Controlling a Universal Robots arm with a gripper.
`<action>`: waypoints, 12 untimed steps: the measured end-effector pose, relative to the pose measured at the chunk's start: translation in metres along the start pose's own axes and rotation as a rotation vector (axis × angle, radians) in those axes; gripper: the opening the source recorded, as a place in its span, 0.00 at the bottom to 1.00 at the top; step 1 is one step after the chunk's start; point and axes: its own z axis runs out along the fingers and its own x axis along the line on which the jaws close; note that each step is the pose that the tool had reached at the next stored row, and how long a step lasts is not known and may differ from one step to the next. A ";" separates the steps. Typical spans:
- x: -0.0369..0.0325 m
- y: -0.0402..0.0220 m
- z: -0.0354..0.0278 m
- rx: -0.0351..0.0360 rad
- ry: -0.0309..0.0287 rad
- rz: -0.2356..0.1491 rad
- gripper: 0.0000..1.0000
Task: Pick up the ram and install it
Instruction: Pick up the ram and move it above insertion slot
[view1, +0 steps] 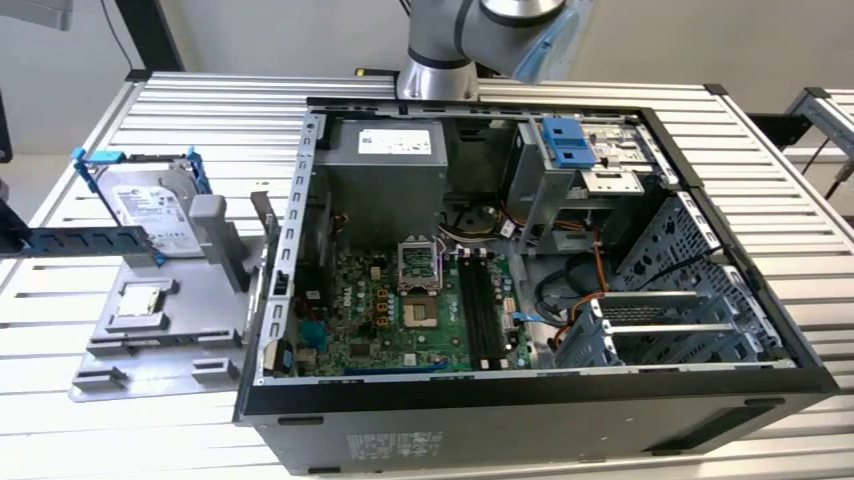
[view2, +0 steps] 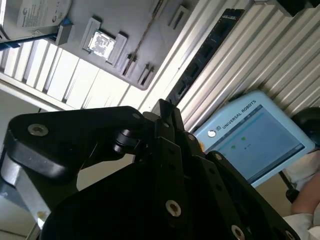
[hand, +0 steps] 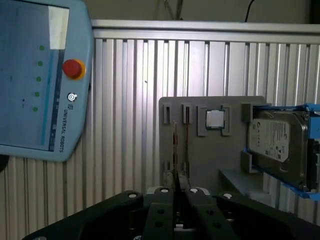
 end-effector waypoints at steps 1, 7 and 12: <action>0.0000 -0.0041 0.0000 0.0001 -0.0001 0.000 0.00; -0.0007 -0.0268 -0.0005 0.0001 -0.0001 0.000 0.00; -0.0013 -0.0498 -0.0011 0.0001 0.0000 0.000 0.00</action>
